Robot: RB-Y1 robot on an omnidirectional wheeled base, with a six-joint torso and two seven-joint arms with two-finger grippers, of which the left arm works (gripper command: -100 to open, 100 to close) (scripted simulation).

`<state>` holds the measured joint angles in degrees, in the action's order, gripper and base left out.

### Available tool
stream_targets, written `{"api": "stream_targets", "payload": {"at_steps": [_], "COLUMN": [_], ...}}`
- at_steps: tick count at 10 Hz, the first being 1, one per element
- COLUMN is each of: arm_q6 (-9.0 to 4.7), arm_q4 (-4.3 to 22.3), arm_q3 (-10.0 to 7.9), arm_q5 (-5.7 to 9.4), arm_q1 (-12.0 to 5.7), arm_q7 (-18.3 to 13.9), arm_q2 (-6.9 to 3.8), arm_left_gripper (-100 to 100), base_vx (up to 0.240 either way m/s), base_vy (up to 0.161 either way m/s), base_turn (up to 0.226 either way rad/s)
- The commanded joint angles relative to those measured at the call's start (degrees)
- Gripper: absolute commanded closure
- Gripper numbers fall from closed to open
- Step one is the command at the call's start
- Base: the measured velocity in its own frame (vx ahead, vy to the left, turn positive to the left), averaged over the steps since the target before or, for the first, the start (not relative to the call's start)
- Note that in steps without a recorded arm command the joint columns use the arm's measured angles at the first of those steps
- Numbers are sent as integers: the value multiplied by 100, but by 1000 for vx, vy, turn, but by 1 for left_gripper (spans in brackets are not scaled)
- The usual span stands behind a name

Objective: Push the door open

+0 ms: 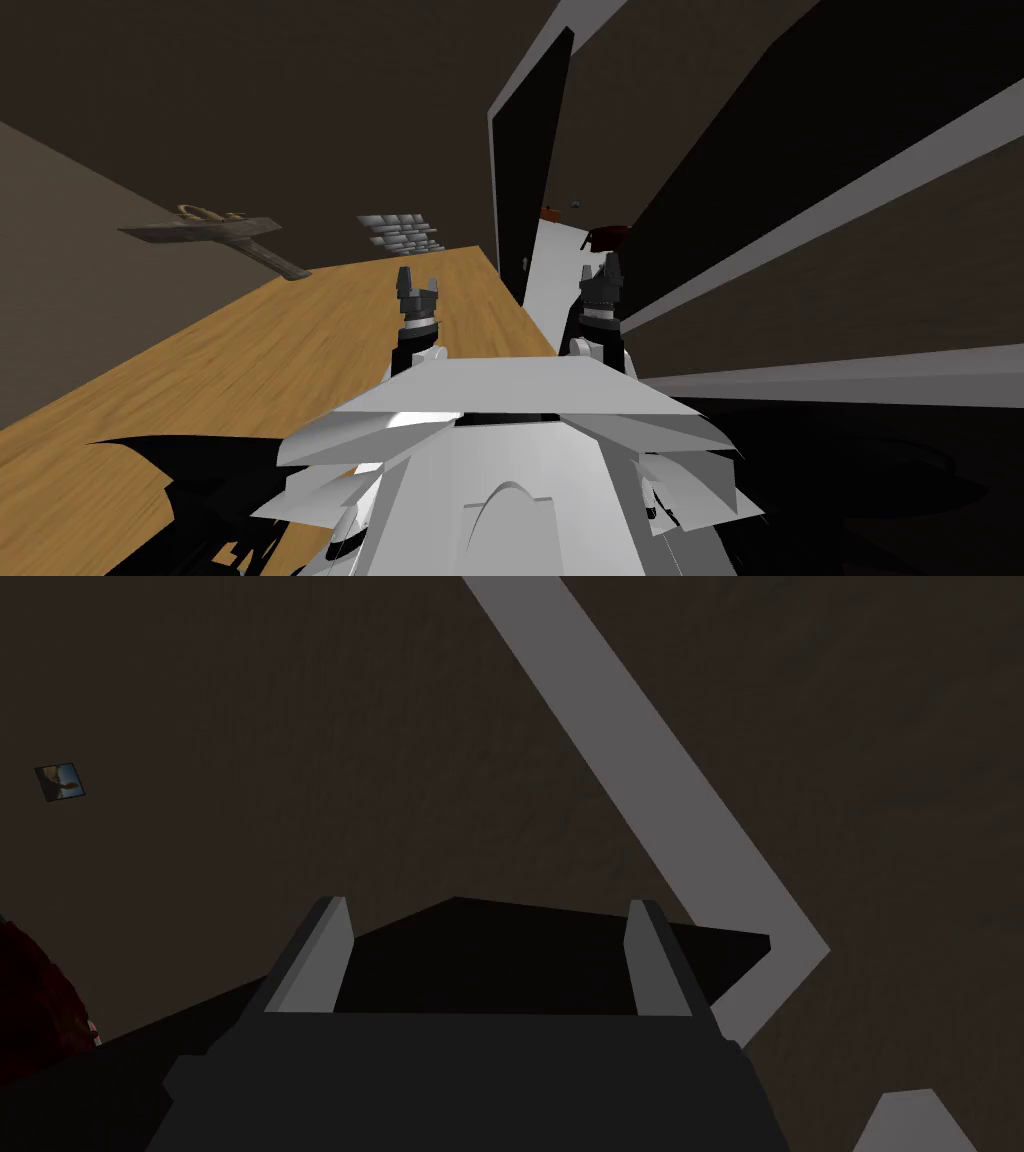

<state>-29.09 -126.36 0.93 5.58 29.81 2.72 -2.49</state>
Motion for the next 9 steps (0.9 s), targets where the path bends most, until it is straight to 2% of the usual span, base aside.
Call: {"api": "stream_targets", "payload": {"at_steps": [1, 6, 9], "arm_q6": [-34, -125, -204], "arm_q4": [190, 695, 1132], "arm_q3": [71, 258, 420], "arm_q5": [21, 75, 122], "arm_q1": [-80, -293, -478], "arm_q7": [12, 43, 70], "arm_q2": [-38, -117, -169], "arm_left_gripper": [-100, -100, -100], "base_vx": [93, 149, 146], "base_vy": [-121, 63, 46], "base_turn": [-109, -86, -121]}}
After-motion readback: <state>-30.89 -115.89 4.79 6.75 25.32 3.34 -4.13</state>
